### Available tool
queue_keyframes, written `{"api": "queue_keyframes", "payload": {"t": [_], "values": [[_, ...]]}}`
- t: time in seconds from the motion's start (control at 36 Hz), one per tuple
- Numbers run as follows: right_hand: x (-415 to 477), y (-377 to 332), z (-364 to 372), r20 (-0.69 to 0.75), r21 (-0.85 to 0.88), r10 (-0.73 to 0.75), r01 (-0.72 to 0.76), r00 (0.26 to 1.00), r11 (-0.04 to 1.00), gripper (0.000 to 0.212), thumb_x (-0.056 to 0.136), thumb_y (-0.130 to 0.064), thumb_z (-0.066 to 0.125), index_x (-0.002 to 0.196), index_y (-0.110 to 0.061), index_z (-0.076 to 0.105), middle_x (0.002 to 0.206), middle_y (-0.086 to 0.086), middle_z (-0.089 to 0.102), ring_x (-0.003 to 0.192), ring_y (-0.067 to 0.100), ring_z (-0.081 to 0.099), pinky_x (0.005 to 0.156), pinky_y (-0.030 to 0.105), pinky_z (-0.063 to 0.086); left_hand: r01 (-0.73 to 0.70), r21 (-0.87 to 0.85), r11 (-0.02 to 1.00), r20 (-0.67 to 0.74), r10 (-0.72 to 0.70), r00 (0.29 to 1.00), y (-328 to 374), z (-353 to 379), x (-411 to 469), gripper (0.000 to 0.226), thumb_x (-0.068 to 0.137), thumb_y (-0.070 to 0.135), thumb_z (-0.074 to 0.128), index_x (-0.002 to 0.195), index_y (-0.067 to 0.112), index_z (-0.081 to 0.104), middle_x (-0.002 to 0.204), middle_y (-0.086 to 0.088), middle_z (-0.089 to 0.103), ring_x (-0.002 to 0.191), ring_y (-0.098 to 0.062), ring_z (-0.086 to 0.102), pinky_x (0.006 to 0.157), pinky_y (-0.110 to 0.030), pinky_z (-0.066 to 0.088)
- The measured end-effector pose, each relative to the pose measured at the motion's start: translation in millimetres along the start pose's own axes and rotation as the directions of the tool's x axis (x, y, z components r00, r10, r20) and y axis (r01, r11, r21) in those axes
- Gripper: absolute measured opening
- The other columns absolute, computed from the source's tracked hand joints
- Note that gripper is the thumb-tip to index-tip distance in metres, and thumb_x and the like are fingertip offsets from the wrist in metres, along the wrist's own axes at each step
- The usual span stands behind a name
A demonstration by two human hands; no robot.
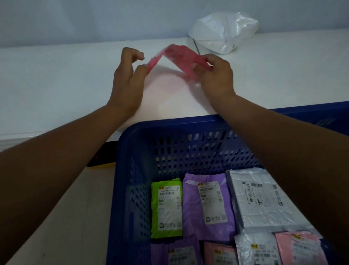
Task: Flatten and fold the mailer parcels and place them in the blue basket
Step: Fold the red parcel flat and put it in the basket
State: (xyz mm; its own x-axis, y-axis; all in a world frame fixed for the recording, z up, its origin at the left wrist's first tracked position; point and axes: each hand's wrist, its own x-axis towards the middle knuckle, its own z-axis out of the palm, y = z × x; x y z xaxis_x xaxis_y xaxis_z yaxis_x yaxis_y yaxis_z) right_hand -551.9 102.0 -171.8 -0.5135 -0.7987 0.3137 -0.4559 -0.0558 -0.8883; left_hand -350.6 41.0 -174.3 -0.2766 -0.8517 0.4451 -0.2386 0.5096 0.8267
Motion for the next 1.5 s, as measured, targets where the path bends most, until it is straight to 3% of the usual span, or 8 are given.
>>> {"api": "queue_keyframes", "payload": {"t": [0.19,0.44,0.58,0.67,0.86,1.06,1.19,1.5], "values": [[3.8,1.2,-4.4,-0.059,0.224,0.177,-0.160,0.982,0.961,0.026,0.083,-0.024,0.076,0.107,-0.020,0.066,0.099,-0.004,0.073,0.088,0.010,0.071,0.087,0.037,0.059,-0.089,-0.015,0.996,0.096,0.090,0.991,12.5,0.6,-9.7,0.047,0.095,0.053,0.045,0.125,0.016,0.046,0.109,0.012,0.060,0.099,-0.003,0.060,0.085,-0.020,0.050],[5.2,0.6,-3.2,-0.178,0.205,0.230,-0.192,0.957,0.960,0.055,0.083,-0.030,0.078,0.130,-0.023,0.050,0.112,-0.004,0.062,0.095,0.012,0.066,0.091,0.034,0.057,-0.118,0.146,0.982,0.069,0.108,0.992,8.7,5.0,-10.2,0.049,0.095,0.027,0.061,0.138,0.014,0.042,0.112,0.009,0.063,0.094,0.001,0.065,0.082,-0.021,0.056],[2.4,-0.1,1.9,-0.143,-0.237,0.050,-0.083,0.988,0.968,0.062,0.090,-0.028,0.067,0.146,-0.023,0.040,0.127,0.000,0.060,0.116,0.018,0.059,0.099,0.031,0.049,-0.168,0.396,0.903,-0.054,0.206,0.977,0.5,2.9,-3.0,0.081,0.086,0.037,0.064,0.154,0.018,0.024,0.158,-0.007,0.028,0.144,-0.021,0.031,0.116,-0.048,0.033],[-0.7,-1.2,8.0,-0.026,-0.608,-0.122,0.081,0.992,0.790,0.062,0.092,-0.023,0.060,0.149,-0.028,0.037,0.135,0.002,0.054,0.122,0.021,0.051,0.085,0.034,0.046,-0.213,0.568,0.795,-0.025,0.275,0.961,5.0,4.1,-5.2,0.082,0.084,0.043,0.061,0.154,0.018,0.027,0.163,-0.010,0.019,0.150,-0.025,0.020,0.120,-0.055,0.017],[-1.5,5.7,10.8,0.018,-0.763,-0.146,0.108,0.989,0.637,0.046,0.091,-0.017,0.057,0.137,-0.022,0.054,0.150,0.008,0.042,0.139,0.027,0.034,0.099,0.038,0.038,-0.402,0.591,0.699,0.065,0.456,0.888,4.3,4.6,-9.9,0.062,0.087,0.029,0.056,0.145,0.011,0.047,0.157,-0.012,0.035,0.147,-0.029,0.028,0.120,-0.054,0.018],[-3.2,4.2,21.4,0.402,-0.676,-0.327,0.519,0.855,0.523,0.053,0.100,-0.038,0.035,0.149,-0.021,0.041,0.163,0.009,0.023,0.151,0.026,0.018,0.123,0.046,0.014,-0.399,0.614,0.681,0.426,0.140,0.894,-9.4,14.1,2.9,0.063,0.100,0.044,0.033,0.157,0.020,0.025,0.165,-0.006,0.015,0.153,-0.026,-0.001,0.124,-0.043,0.007],[0.0,11.7,25.1,0.502,-0.701,-0.148,0.501,0.852,0.507,0.059,0.104,-0.045,0.019,0.158,-0.021,0.015,0.166,0.006,0.008,0.153,0.021,0.004,0.124,0.047,0.004,-0.371,0.681,0.631,0.506,-0.038,0.862,-12.3,21.6,5.7,0.056,0.107,0.043,0.016,0.159,0.022,0.013,0.167,-0.003,0.004,0.153,-0.020,-0.003,0.123,-0.042,0.003],[4.3,13.2,27.3,0.591,-0.722,-0.005,0.531,0.807,0.444,0.063,0.103,-0.048,0.011,0.158,-0.018,0.013,0.165,0.010,0.014,0.153,0.024,0.011,0.120,0.052,0.010,-0.393,0.742,0.543,0.541,-0.137,0.830,-8.8,21.2,6.4,0.056,0.107,0.040,0.013,0.159,0.019,0.010,0.166,-0.006,0.009,0.153,-0.021,0.005,0.124,-0.044,0.004]]}}
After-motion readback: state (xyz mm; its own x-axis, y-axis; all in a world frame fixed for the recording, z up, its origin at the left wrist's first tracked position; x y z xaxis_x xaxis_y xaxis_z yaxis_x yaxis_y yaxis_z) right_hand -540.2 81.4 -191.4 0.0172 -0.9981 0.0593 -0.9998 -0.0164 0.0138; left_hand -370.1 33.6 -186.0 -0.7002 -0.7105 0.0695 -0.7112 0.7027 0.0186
